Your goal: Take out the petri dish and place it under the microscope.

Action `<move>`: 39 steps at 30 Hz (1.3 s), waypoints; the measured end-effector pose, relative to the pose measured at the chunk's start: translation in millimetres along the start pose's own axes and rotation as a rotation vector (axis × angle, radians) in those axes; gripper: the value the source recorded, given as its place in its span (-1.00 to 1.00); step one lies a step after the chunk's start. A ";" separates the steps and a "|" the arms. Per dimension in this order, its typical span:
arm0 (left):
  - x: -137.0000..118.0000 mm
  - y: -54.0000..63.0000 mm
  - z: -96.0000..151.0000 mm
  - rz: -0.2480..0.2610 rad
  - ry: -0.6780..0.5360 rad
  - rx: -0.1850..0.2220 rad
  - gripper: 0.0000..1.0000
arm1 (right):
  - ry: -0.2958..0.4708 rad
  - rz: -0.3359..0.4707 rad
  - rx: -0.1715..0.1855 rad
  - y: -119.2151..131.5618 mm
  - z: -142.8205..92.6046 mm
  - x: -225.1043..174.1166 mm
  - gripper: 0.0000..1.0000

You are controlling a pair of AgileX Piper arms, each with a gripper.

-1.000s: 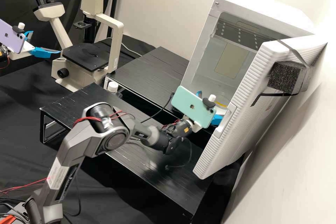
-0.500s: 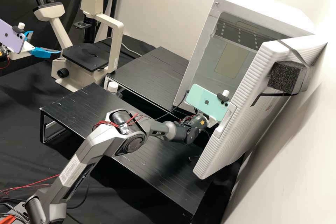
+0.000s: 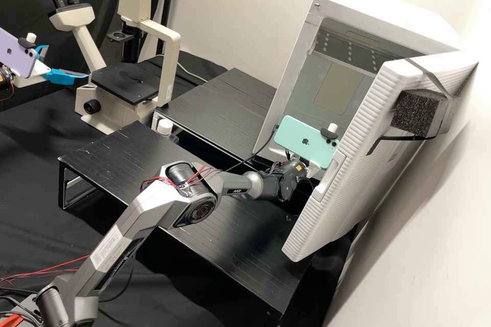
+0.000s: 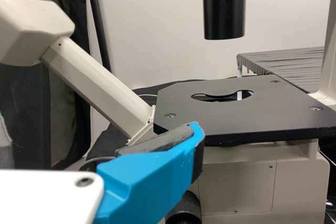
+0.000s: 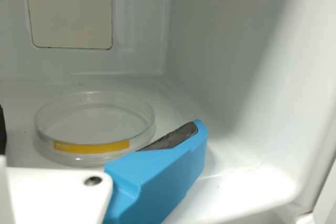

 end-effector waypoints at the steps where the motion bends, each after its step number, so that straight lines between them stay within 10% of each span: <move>1: 0.0 0.0 0.0 0.000 0.000 0.000 1.00 | 0.002 -0.002 0.002 -0.8 -0.9 0.3 1.00; 9: 0.0 0.0 0.0 0.000 0.000 0.000 1.00 | -0.007 -0.009 0.006 -2.9 -3.9 1.7 1.00; 10: 0.0 0.0 0.0 0.000 0.000 0.000 1.00 | -0.007 -0.011 0.001 -2.7 -4.2 1.8 -1.00; 39: 0.0 0.0 0.0 0.000 0.000 0.000 1.00 | -0.030 -0.033 -0.019 -9.8 1.5 10.9 -1.00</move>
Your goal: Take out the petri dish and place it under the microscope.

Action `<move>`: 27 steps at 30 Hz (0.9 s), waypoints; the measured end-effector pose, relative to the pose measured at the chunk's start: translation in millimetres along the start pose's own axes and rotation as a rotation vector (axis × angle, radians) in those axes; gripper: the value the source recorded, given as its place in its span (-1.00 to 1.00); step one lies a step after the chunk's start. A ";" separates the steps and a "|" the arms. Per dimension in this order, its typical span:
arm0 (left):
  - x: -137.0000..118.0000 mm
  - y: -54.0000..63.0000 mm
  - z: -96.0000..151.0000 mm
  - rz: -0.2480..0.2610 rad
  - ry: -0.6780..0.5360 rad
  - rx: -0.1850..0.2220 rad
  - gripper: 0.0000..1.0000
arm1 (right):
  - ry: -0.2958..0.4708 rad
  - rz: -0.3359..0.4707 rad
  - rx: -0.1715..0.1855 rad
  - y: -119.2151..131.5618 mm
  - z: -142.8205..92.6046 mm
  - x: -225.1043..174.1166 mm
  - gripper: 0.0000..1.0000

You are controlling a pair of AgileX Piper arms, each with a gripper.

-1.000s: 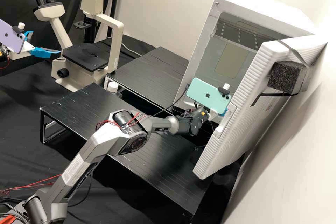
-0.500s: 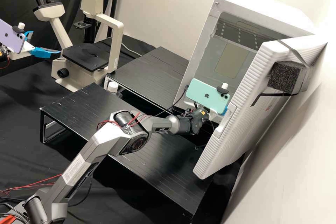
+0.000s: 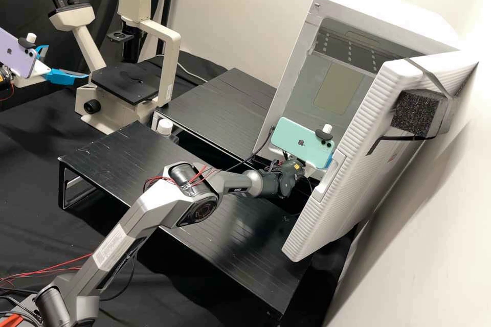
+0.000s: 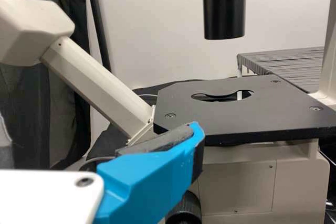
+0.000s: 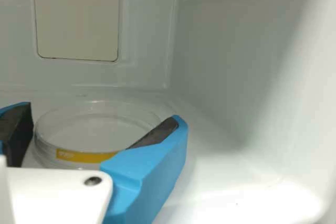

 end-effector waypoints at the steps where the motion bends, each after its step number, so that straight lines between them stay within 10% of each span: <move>1: 0.0 0.0 0.0 0.000 0.000 0.000 1.00 | 0.000 0.000 0.000 -0.3 0.3 0.4 -1.00; 27: 0.0 0.0 0.0 0.000 0.000 0.000 1.00 | -0.001 -0.003 0.010 -3.1 0.6 1.6 -1.00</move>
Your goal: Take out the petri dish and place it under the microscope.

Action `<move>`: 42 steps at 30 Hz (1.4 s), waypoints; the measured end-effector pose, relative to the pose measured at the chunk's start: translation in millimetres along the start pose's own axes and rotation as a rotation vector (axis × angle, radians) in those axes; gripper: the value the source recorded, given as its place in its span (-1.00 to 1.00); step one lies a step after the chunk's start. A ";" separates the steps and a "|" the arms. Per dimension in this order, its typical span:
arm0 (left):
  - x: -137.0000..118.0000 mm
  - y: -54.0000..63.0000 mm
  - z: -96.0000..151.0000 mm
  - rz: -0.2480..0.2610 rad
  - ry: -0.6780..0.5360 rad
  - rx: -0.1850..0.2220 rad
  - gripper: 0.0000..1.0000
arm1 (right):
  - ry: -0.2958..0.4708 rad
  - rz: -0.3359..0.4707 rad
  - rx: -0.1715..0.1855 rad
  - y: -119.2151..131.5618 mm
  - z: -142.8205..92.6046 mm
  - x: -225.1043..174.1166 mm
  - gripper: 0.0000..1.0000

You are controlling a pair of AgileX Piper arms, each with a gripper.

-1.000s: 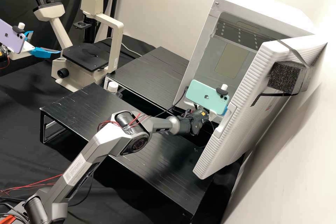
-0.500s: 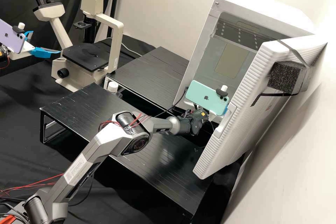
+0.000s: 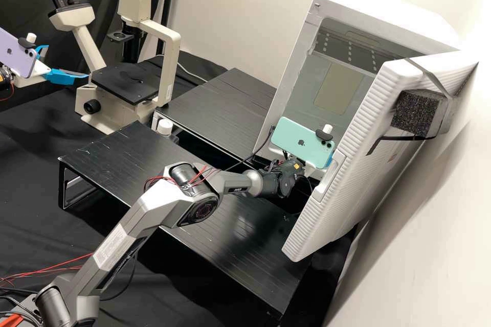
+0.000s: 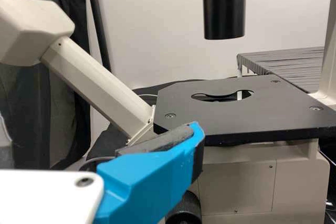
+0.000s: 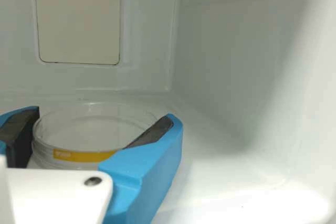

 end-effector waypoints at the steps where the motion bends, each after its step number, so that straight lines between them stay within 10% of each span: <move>1: 0.0 0.0 0.0 0.000 0.000 0.000 1.00 | 0.002 -0.001 0.008 -1.4 0.6 -0.8 -1.00; 20: 0.0 0.0 0.0 0.000 0.000 0.000 1.00 | 0.024 0.076 0.121 15.8 -1.6 -72.8 -1.00; 42: 0.0 0.0 0.0 0.000 0.000 0.000 1.00 | 0.202 0.167 0.184 -31.7 -18.1 -220.8 -1.00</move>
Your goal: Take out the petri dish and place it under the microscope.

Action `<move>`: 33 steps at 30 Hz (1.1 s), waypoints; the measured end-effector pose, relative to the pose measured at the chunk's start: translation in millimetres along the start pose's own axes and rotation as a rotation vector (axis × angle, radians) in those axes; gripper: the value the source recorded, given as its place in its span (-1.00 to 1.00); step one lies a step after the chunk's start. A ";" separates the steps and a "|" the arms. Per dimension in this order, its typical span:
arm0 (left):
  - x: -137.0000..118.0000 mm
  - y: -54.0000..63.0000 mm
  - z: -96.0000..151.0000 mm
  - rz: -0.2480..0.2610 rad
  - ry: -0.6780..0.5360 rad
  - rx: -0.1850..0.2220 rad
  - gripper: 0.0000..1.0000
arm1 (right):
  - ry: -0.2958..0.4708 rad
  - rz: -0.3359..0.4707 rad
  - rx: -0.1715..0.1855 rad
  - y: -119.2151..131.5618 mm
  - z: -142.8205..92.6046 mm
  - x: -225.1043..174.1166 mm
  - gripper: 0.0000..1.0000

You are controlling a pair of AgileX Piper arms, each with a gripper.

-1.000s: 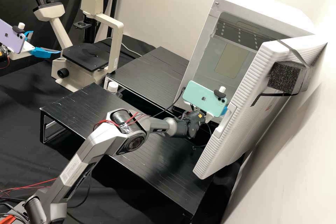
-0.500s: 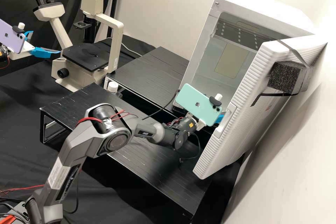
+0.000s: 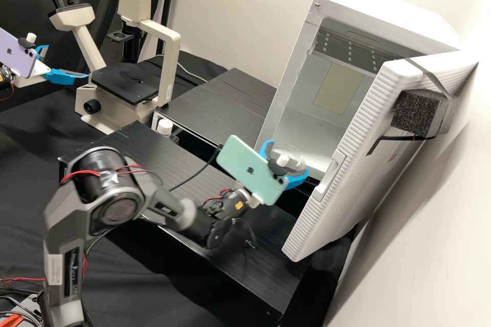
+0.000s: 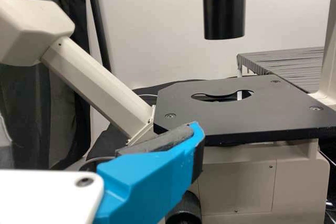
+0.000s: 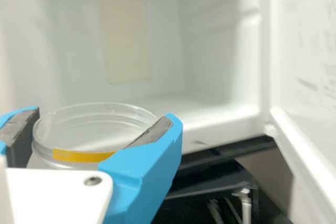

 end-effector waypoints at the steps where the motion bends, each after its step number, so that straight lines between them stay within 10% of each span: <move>1: 0.0 0.0 0.0 0.000 0.000 0.000 1.00 | 0.023 -0.001 0.002 -2.4 -6.9 -6.0 -1.00; 17: 0.0 0.0 0.0 0.000 0.000 0.000 1.00 | 0.456 -0.285 -0.002 -97.4 -120.7 -72.8 -1.00; 33: 0.0 0.0 0.0 0.000 0.000 0.000 1.00 | 0.431 -0.464 -0.045 -202.9 -172.4 -39.6 -1.00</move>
